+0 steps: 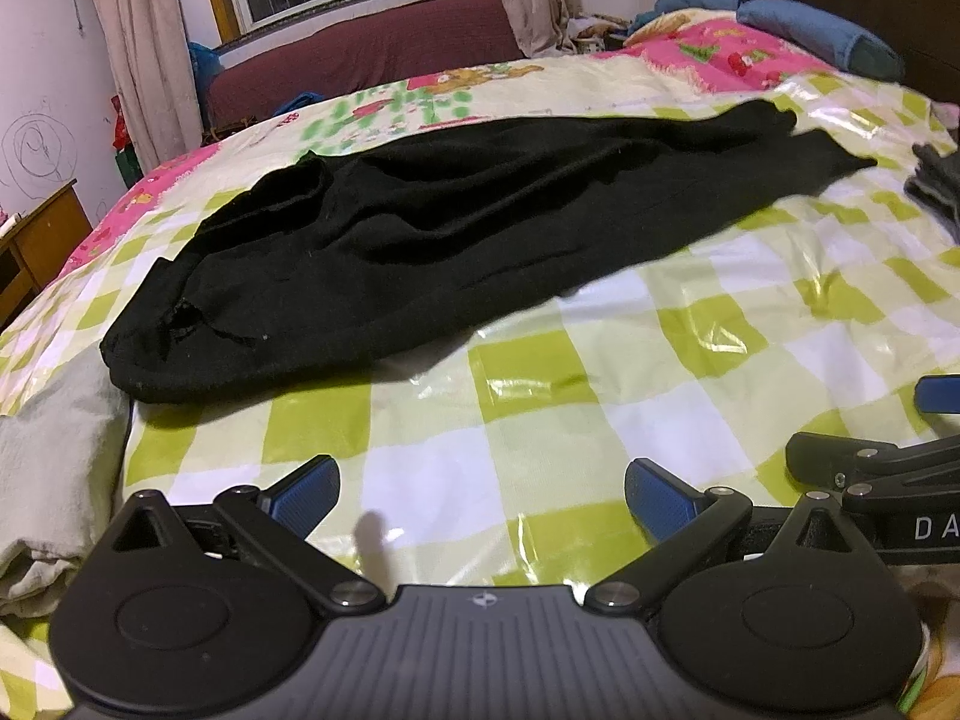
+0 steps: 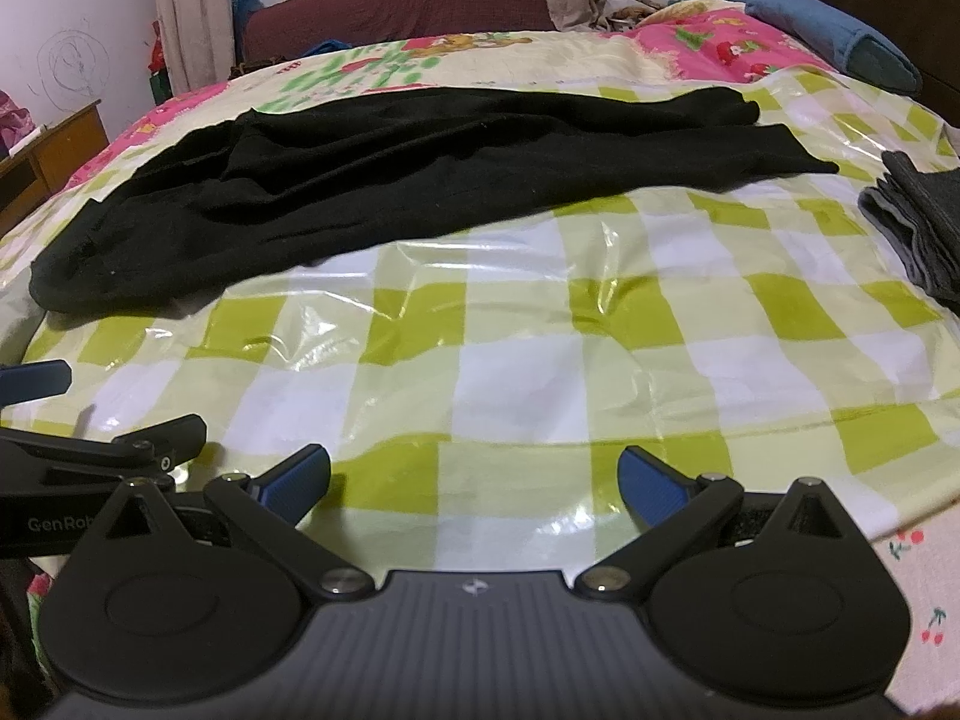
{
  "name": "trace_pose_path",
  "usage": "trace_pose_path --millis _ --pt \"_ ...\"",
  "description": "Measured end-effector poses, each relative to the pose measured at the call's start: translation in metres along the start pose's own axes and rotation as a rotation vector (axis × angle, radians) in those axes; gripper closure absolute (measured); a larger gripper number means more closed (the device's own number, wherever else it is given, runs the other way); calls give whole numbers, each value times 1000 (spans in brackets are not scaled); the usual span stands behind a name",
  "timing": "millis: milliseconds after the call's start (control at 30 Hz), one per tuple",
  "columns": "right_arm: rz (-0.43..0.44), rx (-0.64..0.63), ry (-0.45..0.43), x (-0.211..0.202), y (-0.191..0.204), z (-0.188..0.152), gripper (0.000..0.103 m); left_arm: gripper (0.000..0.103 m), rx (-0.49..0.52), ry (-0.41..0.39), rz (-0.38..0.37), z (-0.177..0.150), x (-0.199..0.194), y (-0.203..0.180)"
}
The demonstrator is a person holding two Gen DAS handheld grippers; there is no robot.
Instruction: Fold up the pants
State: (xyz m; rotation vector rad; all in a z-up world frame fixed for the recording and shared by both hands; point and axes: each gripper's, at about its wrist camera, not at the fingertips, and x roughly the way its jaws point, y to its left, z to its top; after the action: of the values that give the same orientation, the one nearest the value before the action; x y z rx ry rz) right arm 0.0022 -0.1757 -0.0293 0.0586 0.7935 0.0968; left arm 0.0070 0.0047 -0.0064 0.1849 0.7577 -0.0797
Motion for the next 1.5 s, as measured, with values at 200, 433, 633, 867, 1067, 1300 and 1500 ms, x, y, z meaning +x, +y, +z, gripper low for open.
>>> trace_pose_path --millis 200,433,633,867,1067,1300,1500 --pt "30 -58 -30 10 14 29 2 0 -61 -63 35 15 0 33" --pt "82 -158 -41 44 36 63 2 0 -57 -82 167 22 24 89" --pt "142 -428 -74 71 79 73 3 0 -120 -77 196 24 42 132" --pt "170 -628 -97 99 108 74 3 0 -230 -73 156 33 61 164" --pt "196 -719 -122 120 127 76 16 0 -232 16 227 36 94 174" --pt "263 -685 -63 116 135 77 72 25 -311 13 250 26 94 198" --pt "280 -672 -25 104 150 67 86 29 -294 21 288 19 93 208"
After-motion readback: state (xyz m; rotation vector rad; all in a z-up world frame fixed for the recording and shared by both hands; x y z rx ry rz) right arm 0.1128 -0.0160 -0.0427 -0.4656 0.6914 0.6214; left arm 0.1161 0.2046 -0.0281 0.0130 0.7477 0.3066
